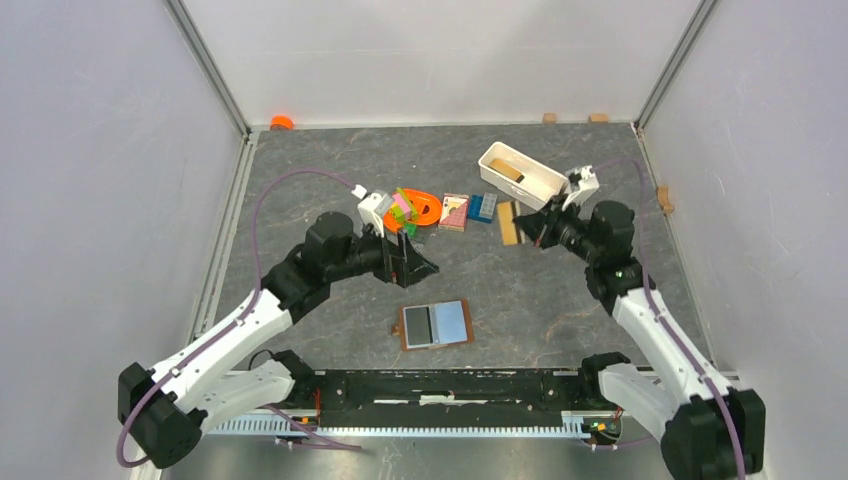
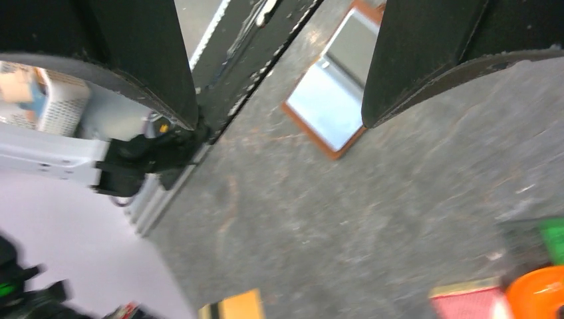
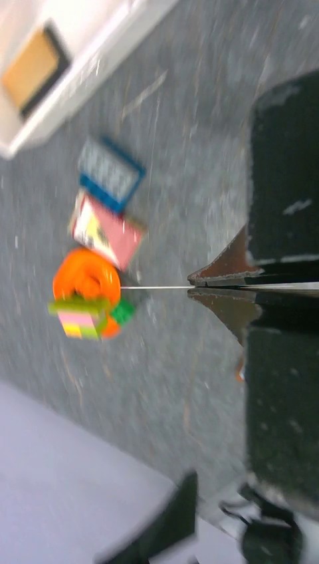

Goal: Put the credit cards into the card holder
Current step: Pick up the credit card from the storage box, then insert the credit card into the card holder.

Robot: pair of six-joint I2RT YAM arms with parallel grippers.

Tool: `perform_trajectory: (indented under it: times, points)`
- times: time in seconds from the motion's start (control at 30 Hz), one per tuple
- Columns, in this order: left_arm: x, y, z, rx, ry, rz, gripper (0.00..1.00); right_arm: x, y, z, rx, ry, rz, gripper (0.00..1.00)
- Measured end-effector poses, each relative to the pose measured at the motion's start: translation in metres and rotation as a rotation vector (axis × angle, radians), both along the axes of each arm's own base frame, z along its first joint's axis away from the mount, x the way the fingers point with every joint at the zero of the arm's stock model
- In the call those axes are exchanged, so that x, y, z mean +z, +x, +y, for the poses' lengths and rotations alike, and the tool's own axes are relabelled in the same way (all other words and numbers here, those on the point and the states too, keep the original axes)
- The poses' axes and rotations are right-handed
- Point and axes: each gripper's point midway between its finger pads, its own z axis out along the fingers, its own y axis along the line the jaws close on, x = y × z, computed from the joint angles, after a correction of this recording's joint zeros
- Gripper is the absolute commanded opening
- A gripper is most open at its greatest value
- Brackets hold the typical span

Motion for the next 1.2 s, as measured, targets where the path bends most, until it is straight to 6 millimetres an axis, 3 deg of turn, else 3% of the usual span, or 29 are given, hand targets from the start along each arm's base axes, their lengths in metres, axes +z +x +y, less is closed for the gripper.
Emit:
perform_trajectory:
  times: [0.13,0.3,0.57,0.7,0.83,0.93,1.07,1.17,1.2]
  points:
    - [0.009,-0.025,-0.031,-0.084,-0.174,-0.013,0.98,0.019,-0.046,0.043,0.211,0.128,-0.096,0.00]
    - [0.012,-0.054,-0.060,-0.174,-0.316,0.013,0.98,0.046,-0.091,0.078,0.408,0.271,-0.172,0.00]
    - [0.057,-0.068,-0.080,-0.233,-0.495,-0.063,0.95,0.086,-0.136,0.098,0.589,0.451,-0.263,0.00]
    - [0.064,-0.064,-0.081,-0.214,-0.527,-0.079,0.88,0.098,-0.149,0.102,0.640,0.505,-0.280,0.00]
    - [0.065,-0.063,-0.084,-0.210,-0.541,-0.076,0.71,0.107,-0.158,0.105,0.676,0.534,-0.292,0.00]
    - [0.063,-0.063,-0.087,-0.215,-0.542,-0.064,0.51,0.108,-0.162,0.108,0.697,0.547,-0.289,0.00]
    - [0.068,-0.065,-0.089,-0.223,-0.567,-0.068,0.30,0.102,-0.161,0.112,0.704,0.550,-0.259,0.00]
    - [0.073,-0.065,-0.089,-0.224,-0.588,-0.081,0.03,0.092,-0.161,0.114,0.705,0.547,-0.230,0.00]
    - [0.071,-0.065,-0.088,-0.219,-0.589,-0.079,0.02,0.088,-0.161,0.115,0.705,0.546,-0.219,0.00]
